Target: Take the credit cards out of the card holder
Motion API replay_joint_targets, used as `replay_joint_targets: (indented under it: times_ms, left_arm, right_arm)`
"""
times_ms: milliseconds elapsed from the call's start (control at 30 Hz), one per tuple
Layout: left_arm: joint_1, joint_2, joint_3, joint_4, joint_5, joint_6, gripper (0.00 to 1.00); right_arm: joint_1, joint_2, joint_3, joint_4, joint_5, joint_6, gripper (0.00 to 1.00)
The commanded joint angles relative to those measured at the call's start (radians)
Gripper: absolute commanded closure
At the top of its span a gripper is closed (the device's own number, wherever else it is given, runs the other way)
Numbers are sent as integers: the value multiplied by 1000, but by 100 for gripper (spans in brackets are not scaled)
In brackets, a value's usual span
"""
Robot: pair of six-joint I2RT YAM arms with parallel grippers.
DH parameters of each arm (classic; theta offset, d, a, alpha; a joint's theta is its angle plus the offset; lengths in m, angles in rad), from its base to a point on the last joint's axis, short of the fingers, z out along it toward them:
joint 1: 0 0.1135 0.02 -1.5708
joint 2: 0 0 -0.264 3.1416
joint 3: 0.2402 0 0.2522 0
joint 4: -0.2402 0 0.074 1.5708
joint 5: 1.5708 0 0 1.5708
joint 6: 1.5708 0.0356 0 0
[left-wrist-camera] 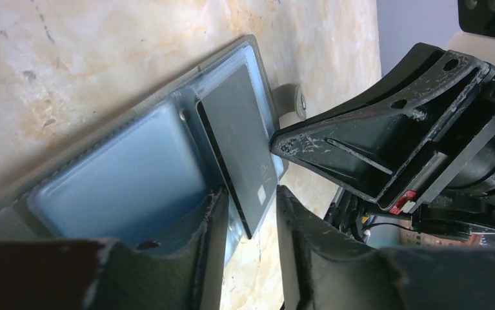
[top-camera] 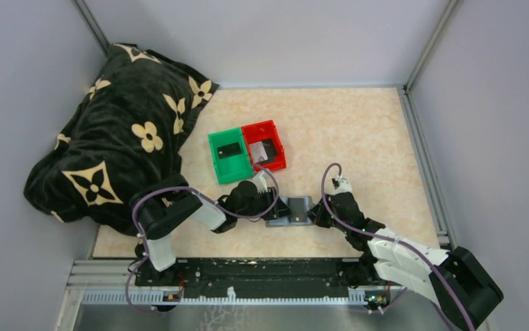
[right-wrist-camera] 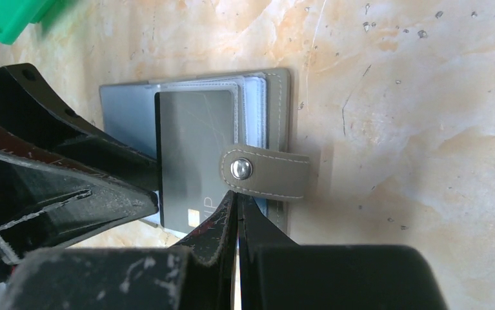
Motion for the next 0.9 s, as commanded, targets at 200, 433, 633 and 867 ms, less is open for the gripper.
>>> replay_joint_targets:
  times_ms: [200,433,633,867]
  left_arm:
    - [23,49,-42,272,80,-144,60]
    - [31,106,-38,351,89,-196,85]
    - [36,122,-49,386,100,-217,100]
    - [60,101,-96,407,101,-214,83]
  right_arm:
    - [-2,27,-52,14,-31,14,100]
    - [-2,39,-61,30,-36,16,100]
    - [-2,43,-69,38,-34,21,100]
    - [-3,44,-69,32,-24,27,100]
